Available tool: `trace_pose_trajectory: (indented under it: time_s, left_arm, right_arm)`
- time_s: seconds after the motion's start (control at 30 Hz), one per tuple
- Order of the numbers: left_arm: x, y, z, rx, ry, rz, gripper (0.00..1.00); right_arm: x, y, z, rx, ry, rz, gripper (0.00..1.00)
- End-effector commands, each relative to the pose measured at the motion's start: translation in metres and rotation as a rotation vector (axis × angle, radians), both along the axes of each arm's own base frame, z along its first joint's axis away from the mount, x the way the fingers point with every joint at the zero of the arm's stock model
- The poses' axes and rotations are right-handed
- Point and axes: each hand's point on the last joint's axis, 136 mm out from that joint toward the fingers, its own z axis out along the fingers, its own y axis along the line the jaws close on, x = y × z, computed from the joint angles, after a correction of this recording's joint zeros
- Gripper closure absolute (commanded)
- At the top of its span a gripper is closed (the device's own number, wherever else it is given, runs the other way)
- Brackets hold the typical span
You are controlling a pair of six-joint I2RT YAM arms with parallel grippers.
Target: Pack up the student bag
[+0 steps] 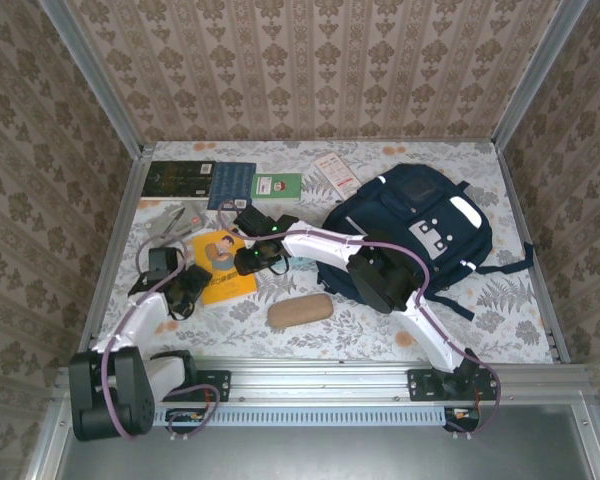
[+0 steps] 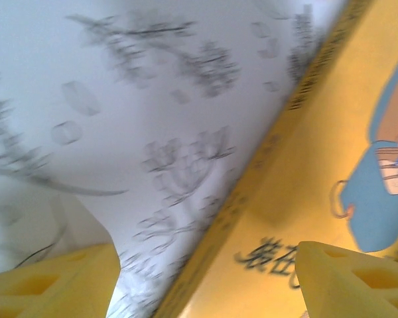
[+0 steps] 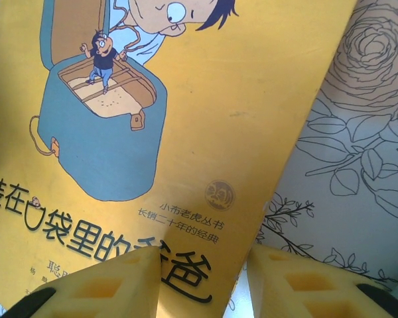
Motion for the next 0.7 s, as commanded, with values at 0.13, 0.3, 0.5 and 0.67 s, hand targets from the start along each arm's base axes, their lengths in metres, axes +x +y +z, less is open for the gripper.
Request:
trace_pose_trajectory:
  time_s: [0.13, 0.3, 0.5, 0.67]
  left_arm:
    - [-0.071, 0.012, -0.029, 0.031, 0.248, 0.092, 0.26]
    - [-0.019, -0.008, 0.004, -0.053, 0.016, -0.035, 0.28]
    - [0.035, -0.029, 0.058, -0.109, -0.24, -0.195, 0.28]
    - [0.062, -0.037, 0.066, -0.139, -0.292, -0.26, 0.26]
  right_arm:
    - [-0.019, -0.003, 0.007, -0.005, 0.044, 0.03, 0.61]
    - [-0.016, -0.006, 0.015, -0.003, 0.024, 0.025, 0.6]
    - [-0.003, -0.012, 0.031, 0.012, -0.012, -0.015, 0.57]
    - [0.006, -0.013, 0.027, 0.012, -0.01, -0.05, 0.54]
